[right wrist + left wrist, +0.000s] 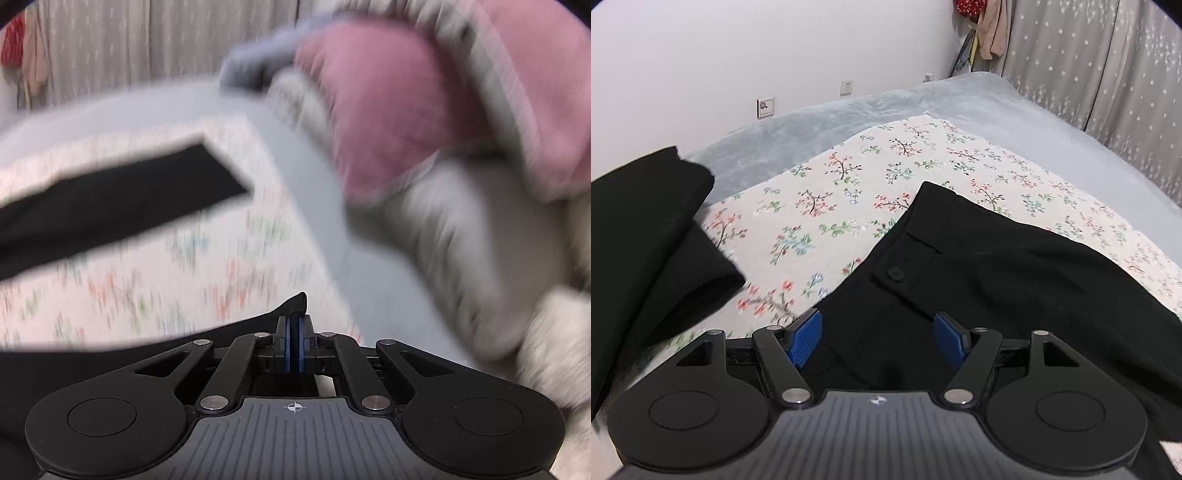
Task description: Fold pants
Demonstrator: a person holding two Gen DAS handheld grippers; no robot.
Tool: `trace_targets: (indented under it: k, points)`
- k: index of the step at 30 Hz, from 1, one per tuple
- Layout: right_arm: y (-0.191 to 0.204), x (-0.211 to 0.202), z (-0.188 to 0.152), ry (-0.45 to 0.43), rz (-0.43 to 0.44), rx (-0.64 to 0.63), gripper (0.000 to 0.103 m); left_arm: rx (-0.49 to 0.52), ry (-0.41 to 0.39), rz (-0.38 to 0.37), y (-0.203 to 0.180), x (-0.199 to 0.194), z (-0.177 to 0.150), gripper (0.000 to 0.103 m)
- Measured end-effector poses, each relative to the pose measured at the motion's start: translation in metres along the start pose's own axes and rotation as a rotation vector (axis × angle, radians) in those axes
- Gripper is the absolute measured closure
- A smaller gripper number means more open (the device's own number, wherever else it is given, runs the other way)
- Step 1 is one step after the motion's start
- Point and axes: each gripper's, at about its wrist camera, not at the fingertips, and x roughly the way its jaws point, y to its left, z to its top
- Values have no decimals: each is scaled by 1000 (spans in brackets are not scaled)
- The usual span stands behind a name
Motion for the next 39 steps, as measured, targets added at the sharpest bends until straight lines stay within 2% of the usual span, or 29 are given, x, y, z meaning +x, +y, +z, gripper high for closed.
trace_targets:
  k: [2, 3, 5, 7, 9, 11, 12, 13, 15, 18, 20, 21, 22, 23, 24, 25, 26, 27, 28, 30, 33, 36, 39]
  points:
    - [-3, -10, 6, -50, -19, 41, 100, 11, 10, 14, -7, 10, 3, 27]
    - [-2, -6, 7, -35, -33, 51, 99, 18, 18, 15, -11, 15, 7, 27]
    - [8, 13, 2, 45, -70, -8, 99, 36, 28, 20, -18, 26, 13, 27]
    - [22, 34, -4, 134, -108, -88, 90, 56, 17, 30, -24, 35, 24, 26]
    - [23, 38, 2, 106, -119, -86, 85, 70, -3, 36, -28, 44, 38, 22]
    - [20, 33, 16, 33, -72, -2, 64, 81, -26, 40, -32, 55, 53, 17]
    - [18, 32, 22, 9, -41, 45, 45, 95, -37, 43, -36, 63, 61, 14]
    - [16, 34, 29, -2, -10, 80, 37, 108, -44, 44, -40, 71, 67, 12]
    - [17, 47, 41, 11, 52, 128, 37, 117, -31, 29, -45, 89, 75, 11]
    - [18, 84, 57, 66, 154, 272, 37, 84, 27, -15, -54, 117, 81, 11]
    - [20, 105, 67, 74, 187, 367, 37, 96, 22, 5, -64, 128, 80, 11]
    - [23, 116, 71, 73, 188, 405, 38, 119, 16, 22, -70, 132, 78, 16]
    - [25, 126, 74, 73, 183, 423, 38, 150, 17, 33, -76, 137, 75, 32]
    - [28, 136, 76, 71, 174, 435, 38, 175, 21, 50, -82, 142, 70, 41]
    - [33, 143, 78, 52, 160, 436, 38, 185, 4, 67, -87, 143, 65, 56]
    - [36, 147, 78, 33, 154, 426, 42, 197, -18, 79, -90, 142, 63, 72]
    - [41, 151, 79, 17, 154, 402, 50, 217, -37, 94, -96, 140, 61, 81]
    - [46, 155, 81, 10, 158, 366, 78, 234, -51, 110, -101, 138, 58, 84]
    - [51, 158, 83, 16, 160, 325, 91, 235, -58, 120, -103, 137, 58, 86]
    - [60, 158, 85, 14, 156, 251, 92, 201, -72, 120, -102, 132, 61, 88]
    - [58, 146, 91, -17, 68, 205, 94, 153, -133, 105, -95, 121, 69, 89]
    - [32, 119, 96, -59, 48, 280, 94, 115, -179, 91, -96, 111, 75, 89]
    - [20, 103, 94, -46, 42, 302, 94, 130, -170, 97, -104, 112, 74, 89]
